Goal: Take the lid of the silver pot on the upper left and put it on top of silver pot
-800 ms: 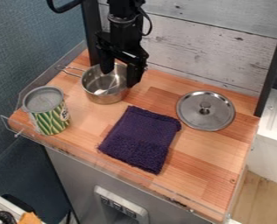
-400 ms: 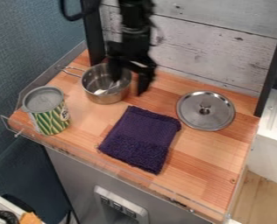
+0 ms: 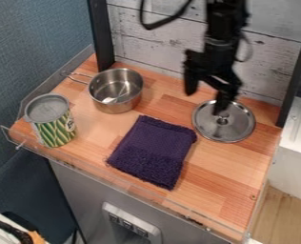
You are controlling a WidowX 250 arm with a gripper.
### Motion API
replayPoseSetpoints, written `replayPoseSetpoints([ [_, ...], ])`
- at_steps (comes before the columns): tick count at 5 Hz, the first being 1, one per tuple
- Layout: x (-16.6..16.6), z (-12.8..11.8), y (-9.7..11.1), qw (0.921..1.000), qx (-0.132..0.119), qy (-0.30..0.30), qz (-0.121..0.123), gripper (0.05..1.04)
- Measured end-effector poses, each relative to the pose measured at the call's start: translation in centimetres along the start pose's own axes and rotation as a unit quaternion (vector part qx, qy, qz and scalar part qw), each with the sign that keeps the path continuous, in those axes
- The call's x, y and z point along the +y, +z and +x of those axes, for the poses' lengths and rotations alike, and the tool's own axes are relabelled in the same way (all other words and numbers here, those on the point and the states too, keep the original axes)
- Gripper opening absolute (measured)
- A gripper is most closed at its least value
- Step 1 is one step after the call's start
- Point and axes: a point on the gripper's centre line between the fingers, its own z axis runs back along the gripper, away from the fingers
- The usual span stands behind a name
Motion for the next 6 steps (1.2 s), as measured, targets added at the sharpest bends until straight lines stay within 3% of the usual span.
replayPoseSetpoints([
  [1,-1.8,1.8,-1.1,0.9999,0.001,-0.006,-0.012,1.001],
  [3,-1.3,1.7,-3.5,0.9994,0.028,0.012,-0.015,0.968],
  [5,-0.9,1.5,-3.8,0.9988,0.032,0.021,-0.029,0.400],
  [6,-1.0,1.4,-3.8,0.9986,0.032,0.020,-0.036,0.280],
])
